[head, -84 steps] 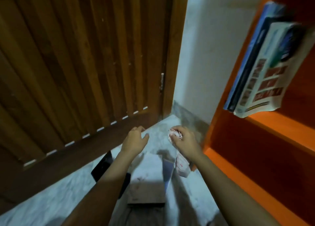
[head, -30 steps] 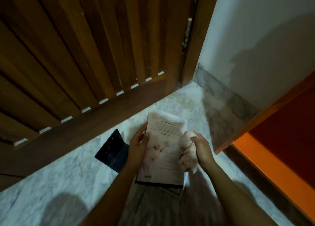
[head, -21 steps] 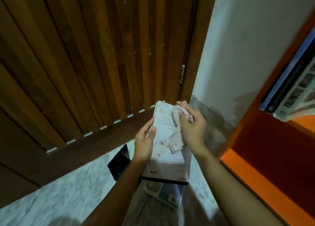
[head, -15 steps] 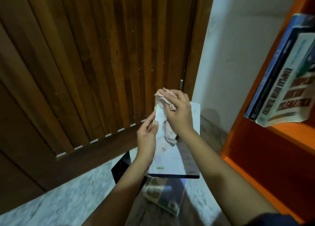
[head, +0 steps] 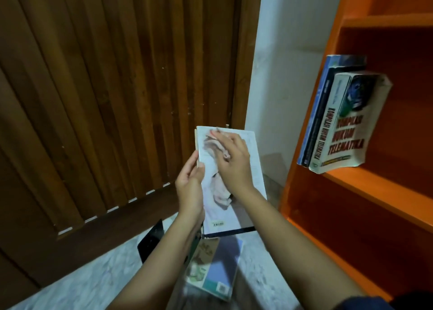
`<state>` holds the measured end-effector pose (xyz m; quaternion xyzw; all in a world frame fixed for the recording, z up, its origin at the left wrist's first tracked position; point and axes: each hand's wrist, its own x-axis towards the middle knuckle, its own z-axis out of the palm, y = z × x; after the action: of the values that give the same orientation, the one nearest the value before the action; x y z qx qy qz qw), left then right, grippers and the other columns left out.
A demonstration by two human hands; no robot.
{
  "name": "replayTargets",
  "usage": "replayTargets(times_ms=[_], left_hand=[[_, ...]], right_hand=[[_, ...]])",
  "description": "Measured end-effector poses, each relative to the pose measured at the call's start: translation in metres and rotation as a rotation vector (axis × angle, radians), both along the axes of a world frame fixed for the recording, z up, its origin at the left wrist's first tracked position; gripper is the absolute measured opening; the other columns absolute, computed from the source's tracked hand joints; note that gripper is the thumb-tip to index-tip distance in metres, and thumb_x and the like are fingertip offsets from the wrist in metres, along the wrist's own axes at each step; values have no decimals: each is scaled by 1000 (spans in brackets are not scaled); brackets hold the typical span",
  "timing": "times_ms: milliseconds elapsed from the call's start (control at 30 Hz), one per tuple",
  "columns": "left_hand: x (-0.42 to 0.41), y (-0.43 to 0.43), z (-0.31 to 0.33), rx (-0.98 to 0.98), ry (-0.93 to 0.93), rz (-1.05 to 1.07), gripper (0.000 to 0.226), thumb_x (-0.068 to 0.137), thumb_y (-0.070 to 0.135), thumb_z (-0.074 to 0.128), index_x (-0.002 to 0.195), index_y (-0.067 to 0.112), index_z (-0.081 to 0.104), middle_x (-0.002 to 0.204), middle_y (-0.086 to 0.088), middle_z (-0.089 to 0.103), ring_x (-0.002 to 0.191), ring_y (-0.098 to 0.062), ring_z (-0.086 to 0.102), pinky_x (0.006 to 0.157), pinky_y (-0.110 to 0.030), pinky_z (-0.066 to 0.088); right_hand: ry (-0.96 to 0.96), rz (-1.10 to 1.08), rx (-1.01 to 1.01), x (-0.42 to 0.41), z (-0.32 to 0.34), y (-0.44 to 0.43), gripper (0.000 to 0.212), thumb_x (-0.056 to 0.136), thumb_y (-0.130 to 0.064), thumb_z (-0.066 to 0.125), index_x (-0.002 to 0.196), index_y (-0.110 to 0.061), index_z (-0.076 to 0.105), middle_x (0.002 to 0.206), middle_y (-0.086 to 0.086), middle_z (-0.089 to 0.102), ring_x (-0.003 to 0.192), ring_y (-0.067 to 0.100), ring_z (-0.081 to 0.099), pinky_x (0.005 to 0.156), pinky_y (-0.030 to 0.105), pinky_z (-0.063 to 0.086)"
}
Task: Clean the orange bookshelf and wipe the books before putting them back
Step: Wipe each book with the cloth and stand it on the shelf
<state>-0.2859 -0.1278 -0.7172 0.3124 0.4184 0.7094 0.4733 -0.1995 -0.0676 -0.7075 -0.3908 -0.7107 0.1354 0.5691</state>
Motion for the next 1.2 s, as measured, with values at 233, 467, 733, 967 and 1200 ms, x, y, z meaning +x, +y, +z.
replayTargets(times_ms=[233, 467, 733, 967, 1200], left_hand=[[8, 4, 7, -19, -77, 16, 33, 93, 9, 55, 120, 28, 60, 114, 3, 69, 103, -20, 67, 74, -35, 55], [6, 7, 8, -56, -160, 96, 35, 92, 2, 52, 117, 24, 62, 104, 5, 70, 88, -13, 70, 81, -37, 56], [0, 20, 1, -133, -237, 199, 30, 93, 6, 54, 114, 25, 63, 108, 1, 70, 97, -20, 68, 83, -40, 56], [-36, 25, -7, -176, -381, 300, 36, 92, 2, 53, 123, 20, 59, 115, -2, 66, 90, -17, 68, 71, -33, 57], [-49, 15, -13, -135, -274, 132, 29, 92, 15, 57, 116, 30, 61, 112, 4, 68, 100, -19, 66, 83, -40, 55]], right_hand=[[310, -306, -232, 33, -15, -5, 33, 93, -10, 52, 113, -33, 62, 116, -7, 49, 113, 13, 48, 85, 24, 47], [170, -84, -102, 18, -30, -31, 45, 90, -2, 55, 118, -38, 56, 122, 1, 52, 114, 14, 49, 86, 1, 36], [114, -95, -160, 6, -59, -48, 41, 90, -2, 54, 121, -28, 60, 120, 0, 52, 113, 13, 47, 89, 6, 38], [-148, -55, 142, 24, -102, -73, 68, 74, 13, 64, 127, -27, 52, 114, -8, 49, 104, 7, 41, 90, 13, 36], [236, -146, -239, 54, -45, -35, 33, 93, -8, 54, 113, -32, 61, 118, -4, 57, 107, 0, 51, 84, -5, 33]])
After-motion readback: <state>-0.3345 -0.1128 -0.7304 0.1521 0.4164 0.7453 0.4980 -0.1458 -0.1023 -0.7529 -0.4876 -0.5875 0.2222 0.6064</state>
